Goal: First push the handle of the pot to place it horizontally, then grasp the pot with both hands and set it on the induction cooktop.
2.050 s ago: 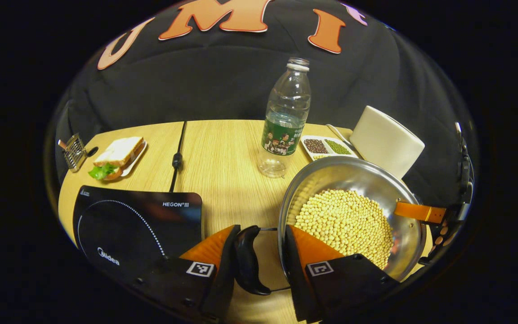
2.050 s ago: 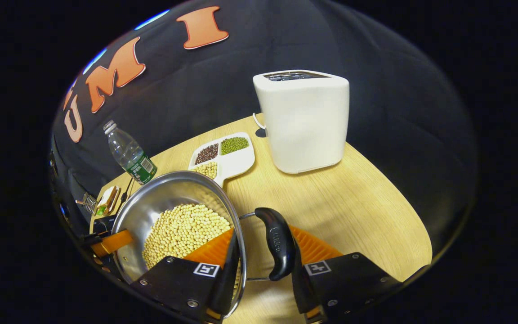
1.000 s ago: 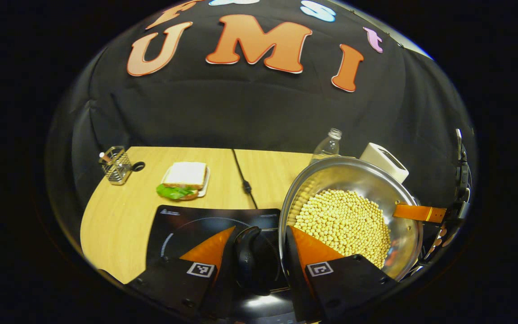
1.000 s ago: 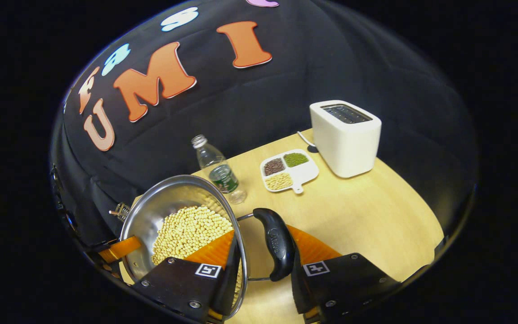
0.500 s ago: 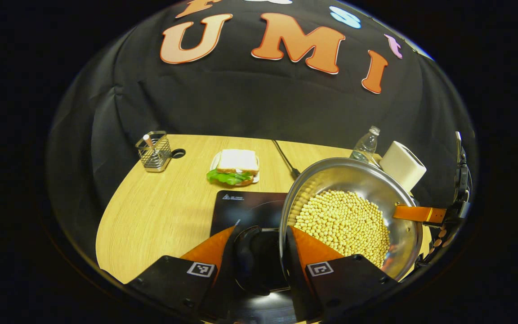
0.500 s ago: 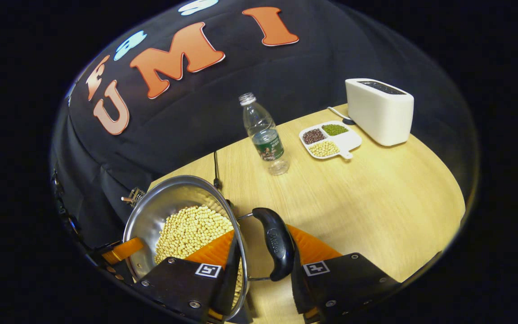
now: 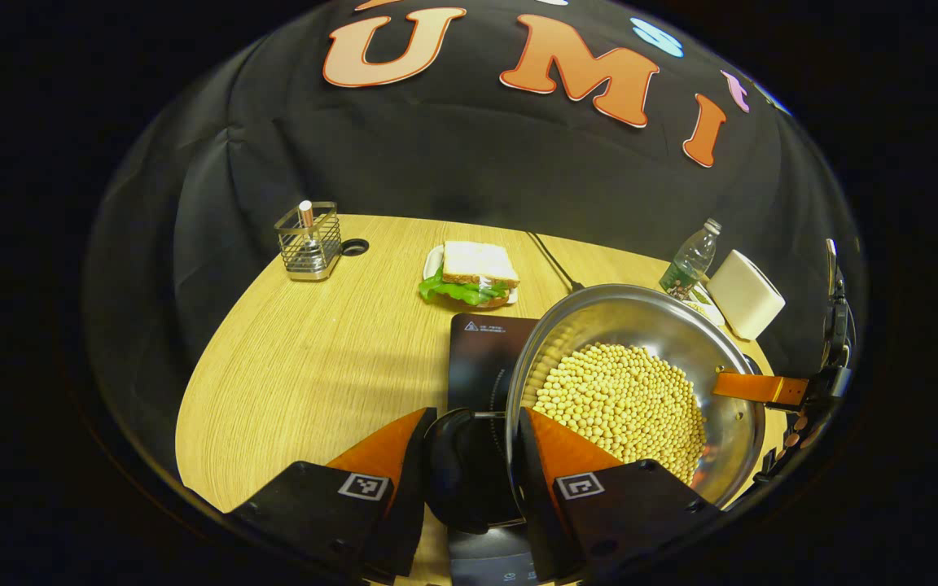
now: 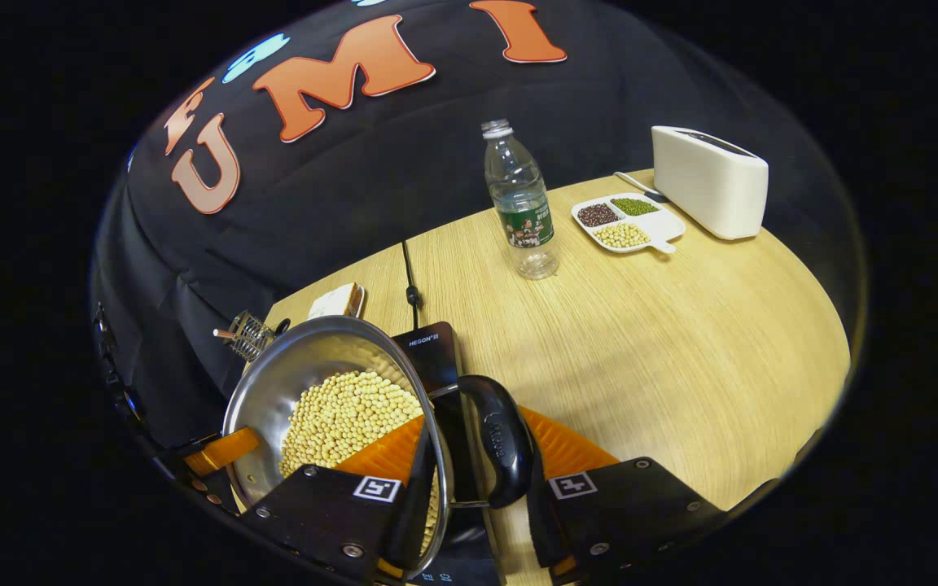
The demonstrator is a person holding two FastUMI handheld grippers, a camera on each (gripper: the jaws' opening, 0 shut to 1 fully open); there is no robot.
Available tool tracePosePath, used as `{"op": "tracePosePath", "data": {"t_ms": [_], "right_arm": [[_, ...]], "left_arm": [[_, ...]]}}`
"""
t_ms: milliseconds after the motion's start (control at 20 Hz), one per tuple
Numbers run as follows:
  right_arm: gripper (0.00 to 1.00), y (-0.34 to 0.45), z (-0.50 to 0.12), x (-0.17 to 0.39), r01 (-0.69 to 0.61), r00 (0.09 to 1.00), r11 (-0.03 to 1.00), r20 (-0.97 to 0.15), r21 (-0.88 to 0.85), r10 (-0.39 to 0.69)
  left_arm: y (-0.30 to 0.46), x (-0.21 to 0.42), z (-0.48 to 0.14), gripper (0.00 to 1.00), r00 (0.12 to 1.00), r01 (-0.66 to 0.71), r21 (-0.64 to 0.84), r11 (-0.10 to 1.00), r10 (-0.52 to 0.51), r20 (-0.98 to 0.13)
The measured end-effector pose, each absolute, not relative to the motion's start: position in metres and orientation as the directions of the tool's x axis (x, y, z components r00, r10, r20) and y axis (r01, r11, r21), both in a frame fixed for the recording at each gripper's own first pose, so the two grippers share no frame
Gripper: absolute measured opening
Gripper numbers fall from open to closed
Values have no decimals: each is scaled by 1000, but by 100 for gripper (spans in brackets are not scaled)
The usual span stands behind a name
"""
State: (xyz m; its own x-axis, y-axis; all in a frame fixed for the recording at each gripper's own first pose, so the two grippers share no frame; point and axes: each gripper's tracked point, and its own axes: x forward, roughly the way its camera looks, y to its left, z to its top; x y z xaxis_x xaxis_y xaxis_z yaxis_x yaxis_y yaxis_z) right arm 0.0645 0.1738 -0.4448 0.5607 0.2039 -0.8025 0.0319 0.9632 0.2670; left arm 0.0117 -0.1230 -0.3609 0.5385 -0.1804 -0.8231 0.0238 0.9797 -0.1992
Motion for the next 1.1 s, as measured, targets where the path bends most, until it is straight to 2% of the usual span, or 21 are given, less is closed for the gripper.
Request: {"op": "tracePosePath", "data": {"t_ms": [50,100,150,250,350,400,450,500,550,750,950,1100], "right_arm": [[47,178,-447,65,28,561,963,-802,267,206],[52,180,-447,65,22,562,964,-800,266,208],[53,181,-447,64,18,563,964,-799,265,209],[57,182,-447,64,13,560,963,-800,271,217],[64,180,-430,71,-2,606,960,-764,280,224],[74,175,-418,79,-2,640,960,-738,279,216],[80,166,-403,83,1,673,964,-714,264,195],[92,153,-387,88,1,708,974,-688,229,161],[94,140,-368,90,-6,745,980,-653,199,137],[95,97,-292,86,-23,833,986,-542,162,108],[95,38,-206,77,5,919,1000,-394,26,6],[95,26,-154,58,-9,948,1000,-320,-19,3]], "left_arm": [[-121,14,-359,63,542,29,-190,981,-175,-822],[-119,15,-359,62,548,38,-183,982,-174,-818],[-120,13,-360,60,550,39,-180,983,-172,-817],[-119,9,-361,66,528,22,-173,985,-159,-834],[-114,18,-352,70,565,1,-154,988,-128,-815],[-108,25,-342,76,599,4,-123,992,-101,-795],[-101,30,-325,86,632,3,-81,997,-65,-772],[-95,37,-305,93,674,4,-52,999,-41,-738],[-94,42,-282,100,716,4,-40,999,-31,-698],[-98,50,-186,96,839,13,-111,994,-71,-539],[-73,46,-106,98,920,-20,-57,998,-4,-393],[-60,32,-43,98,951,-45,-58,997,24,-307]]}}
